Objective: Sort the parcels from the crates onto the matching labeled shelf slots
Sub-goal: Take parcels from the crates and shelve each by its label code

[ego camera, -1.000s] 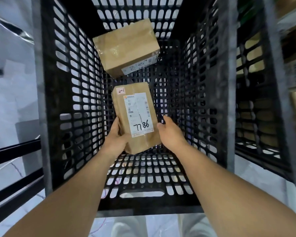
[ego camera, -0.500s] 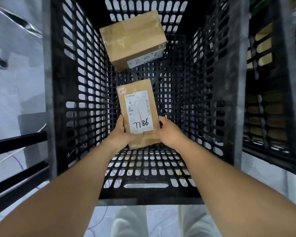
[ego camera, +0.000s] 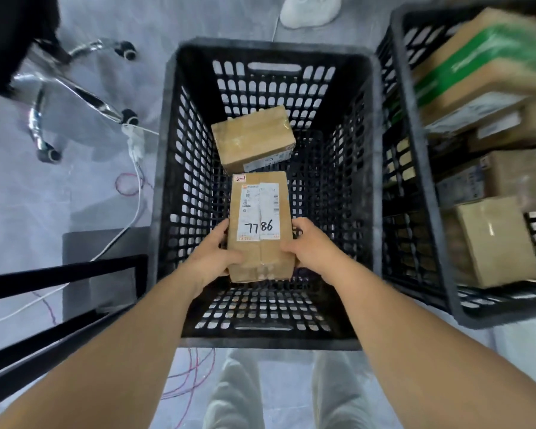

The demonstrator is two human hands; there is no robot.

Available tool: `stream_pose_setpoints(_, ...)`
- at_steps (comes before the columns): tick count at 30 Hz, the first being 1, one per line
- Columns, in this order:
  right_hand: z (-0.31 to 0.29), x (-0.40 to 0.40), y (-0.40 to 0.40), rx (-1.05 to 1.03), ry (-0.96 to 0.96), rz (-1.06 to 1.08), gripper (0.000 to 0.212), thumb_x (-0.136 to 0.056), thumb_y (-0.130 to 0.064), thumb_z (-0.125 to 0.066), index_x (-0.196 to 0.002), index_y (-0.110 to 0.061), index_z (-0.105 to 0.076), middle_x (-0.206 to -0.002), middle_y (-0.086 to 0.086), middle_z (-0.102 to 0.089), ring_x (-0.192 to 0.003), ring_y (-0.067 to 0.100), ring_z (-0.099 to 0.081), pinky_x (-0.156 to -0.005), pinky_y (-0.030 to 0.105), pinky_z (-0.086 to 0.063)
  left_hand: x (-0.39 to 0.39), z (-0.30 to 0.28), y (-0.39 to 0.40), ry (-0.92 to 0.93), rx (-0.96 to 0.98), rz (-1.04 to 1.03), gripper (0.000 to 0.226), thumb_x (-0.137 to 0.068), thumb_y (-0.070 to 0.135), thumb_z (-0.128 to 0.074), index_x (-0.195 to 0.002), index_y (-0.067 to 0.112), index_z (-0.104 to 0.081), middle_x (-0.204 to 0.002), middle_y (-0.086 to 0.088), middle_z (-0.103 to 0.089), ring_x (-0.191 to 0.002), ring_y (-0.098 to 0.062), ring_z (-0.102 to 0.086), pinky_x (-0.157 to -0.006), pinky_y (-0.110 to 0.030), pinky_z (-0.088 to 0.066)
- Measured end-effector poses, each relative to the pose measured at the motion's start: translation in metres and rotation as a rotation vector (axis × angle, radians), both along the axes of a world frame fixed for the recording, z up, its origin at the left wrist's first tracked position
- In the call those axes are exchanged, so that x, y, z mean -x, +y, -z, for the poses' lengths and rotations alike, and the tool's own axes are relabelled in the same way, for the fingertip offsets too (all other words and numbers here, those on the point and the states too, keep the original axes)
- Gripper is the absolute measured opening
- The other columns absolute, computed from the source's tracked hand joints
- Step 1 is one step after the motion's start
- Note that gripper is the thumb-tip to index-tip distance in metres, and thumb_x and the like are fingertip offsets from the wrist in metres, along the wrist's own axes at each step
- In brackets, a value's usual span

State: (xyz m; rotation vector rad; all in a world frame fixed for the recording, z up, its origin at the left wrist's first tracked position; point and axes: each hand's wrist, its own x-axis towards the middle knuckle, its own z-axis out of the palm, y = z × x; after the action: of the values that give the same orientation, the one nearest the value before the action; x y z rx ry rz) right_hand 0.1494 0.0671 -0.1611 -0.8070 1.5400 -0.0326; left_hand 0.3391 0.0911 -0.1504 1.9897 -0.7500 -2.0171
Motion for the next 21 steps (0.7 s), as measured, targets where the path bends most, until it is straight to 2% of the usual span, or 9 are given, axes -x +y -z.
stream_pose_setpoints(1, -0.009, 0.002, -0.001, -0.009, -0.019, -0.002, 0.05, -0.089, -0.008, -0.06, -0.134, -0.022, -0.043, -0.109, -0.001, -0.062, -0.1, 0.02, -0.062, -0.089, 0.043, -0.053, -0.002, -0.009, -0.001, 0.009, 0.011, 0.016, 0.085, -0.083, -0.004, -0.063, -0.148, 0.032, -0.023, -0.124, 0.01, -0.054, -0.105, -0.014, -0.059, -0.087, -0.036, -0.052)
stream_pose_setpoints(3, -0.031, 0.005, -0.005, -0.031, -0.064, -0.003, 0.057, -0.089, -0.006, -0.059, -0.137, -0.028, -0.039, -0.104, -0.005, -0.062, -0.101, 0.019, -0.061, -0.087, 0.042, -0.054, -0.005, -0.028, -0.004, 0.032, 0.028, 0.049, 0.086, -0.082, -0.004, -0.065, -0.148, 0.032, -0.023, -0.121, 0.012, -0.055, -0.107, -0.016, -0.059, -0.085, -0.033, -0.053)
stream_pose_setpoints(7, -0.076, 0.012, -0.017, -0.01, -0.119, -0.01, 0.066, -0.089, -0.006, -0.06, -0.142, -0.036, -0.035, -0.112, -0.001, -0.065, -0.103, 0.02, -0.062, -0.091, 0.043, -0.053, -0.007, -0.068, -0.012, 0.078, 0.075, 0.114, 0.088, -0.079, -0.003, -0.069, -0.147, 0.031, -0.026, -0.123, 0.008, -0.058, -0.108, -0.014, -0.059, -0.08, -0.027, -0.052)
stream_pose_setpoints(9, -0.101, 0.016, -0.021, 0.019, -0.14, -0.004, 0.07, -0.088, -0.005, -0.06, -0.144, -0.037, -0.032, -0.116, 0.0, -0.065, -0.104, 0.021, -0.063, -0.093, 0.045, -0.052, -0.005, -0.09, -0.014, 0.095, 0.126, 0.117, 0.085, -0.079, -0.005, -0.069, -0.144, 0.032, -0.028, -0.117, 0.013, -0.059, -0.108, -0.012, -0.058, -0.08, -0.025, -0.052)
stream_pose_setpoints(13, -0.152, 0.029, -0.021, 0.081, -0.178, 0.001, 0.082, -0.086, -0.002, -0.063, -0.148, -0.037, -0.022, -0.115, 0.002, -0.066, -0.103, 0.023, -0.064, -0.095, 0.043, -0.051, 0.004, -0.139, -0.015, 0.137, 0.276, 0.143, 0.079, -0.081, -0.008, -0.066, -0.132, 0.044, -0.035, -0.12, 0.017, -0.055, -0.111, -0.01, -0.055, -0.08, -0.021, -0.051)
stream_pose_setpoints(16, -0.19, 0.038, -0.019, 0.155, -0.206, -0.033, 0.09, -0.084, 0.002, -0.064, -0.147, -0.042, -0.019, -0.114, 0.0, -0.066, -0.106, 0.018, -0.062, -0.097, 0.039, -0.049, 0.007, -0.172, -0.016, 0.14, 0.397, 0.182, 0.082, -0.081, -0.004, -0.068, -0.125, 0.055, -0.032, -0.125, 0.025, -0.049, -0.114, -0.007, -0.052, -0.089, -0.022, -0.045)
stream_pose_setpoints(19, -0.228, 0.046, -0.014, 0.264, -0.24, -0.055, 0.094, -0.082, 0.006, -0.064, -0.147, -0.044, -0.018, -0.112, -0.005, -0.064, -0.109, 0.012, -0.058, -0.095, 0.03, -0.048, 0.009, -0.207, -0.017, 0.112, 0.521, 0.196, 0.087, -0.08, -0.002, -0.069, -0.125, 0.057, -0.026, -0.115, 0.041, -0.047, -0.109, 0.004, -0.051, -0.082, -0.011, -0.044)
stream_pose_setpoints(21, -0.251, 0.051, -0.01, 0.365, -0.252, -0.046, 0.096, -0.081, 0.007, -0.064, -0.145, -0.048, -0.018, -0.114, -0.009, -0.063, -0.113, 0.009, -0.057, -0.098, 0.029, -0.043, 0.011, -0.232, -0.018, 0.079, 0.627, 0.223, 0.088, -0.08, -0.004, -0.069, -0.125, 0.057, -0.023, -0.105, 0.054, -0.045, -0.105, 0.017, -0.049, -0.078, -0.003, -0.042)
